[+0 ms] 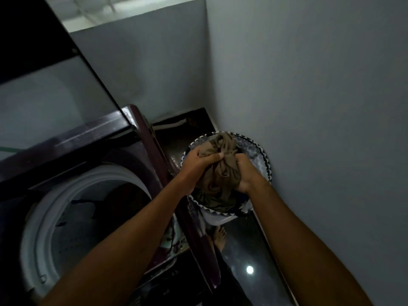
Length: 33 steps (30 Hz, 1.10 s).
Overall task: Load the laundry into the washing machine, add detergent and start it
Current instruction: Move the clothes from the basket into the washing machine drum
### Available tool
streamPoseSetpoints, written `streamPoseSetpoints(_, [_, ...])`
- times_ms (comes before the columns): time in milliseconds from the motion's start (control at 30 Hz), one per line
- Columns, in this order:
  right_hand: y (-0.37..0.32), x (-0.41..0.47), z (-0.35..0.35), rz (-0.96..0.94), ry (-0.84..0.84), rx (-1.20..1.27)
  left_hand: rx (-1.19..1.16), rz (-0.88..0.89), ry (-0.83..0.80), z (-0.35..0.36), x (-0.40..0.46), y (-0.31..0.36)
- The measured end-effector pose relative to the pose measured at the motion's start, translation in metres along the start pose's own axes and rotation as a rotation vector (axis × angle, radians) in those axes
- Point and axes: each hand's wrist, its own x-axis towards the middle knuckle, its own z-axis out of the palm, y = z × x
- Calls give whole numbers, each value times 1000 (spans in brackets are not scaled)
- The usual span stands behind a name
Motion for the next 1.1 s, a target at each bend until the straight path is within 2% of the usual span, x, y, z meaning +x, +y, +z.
streamPoseSetpoints(67, [-2,2,9,-53,-51,73,100,104,58,-1,-8,8])
streamPoseSetpoints(200, [-9,2,45,-79,-110,108,770,367,243,-17,-22,19])
streamPoseSetpoints(267, [-13,-6,66,-96,-164,101,891,418,352,-26,-34,24])
streamPoseSetpoints(467, [1,-24,147,-37,-316,-25,521,406,624,-72,-79,34])
streamPoseSetpoints(600, [28,-37,196,-15,-445,-106,421,377,734,-110,-103,36])
streamPoseSetpoints(700, [58,-37,228,-24,-437,-172,345,374,770,-146,-124,33])
streamPoseSetpoints(800, [93,-33,250,3,-384,-313,395,322,826,-181,-146,23])
streamPoseSetpoints(1100, [166,-22,291,-24,-231,-612,444,109,729,-260,-190,-24])
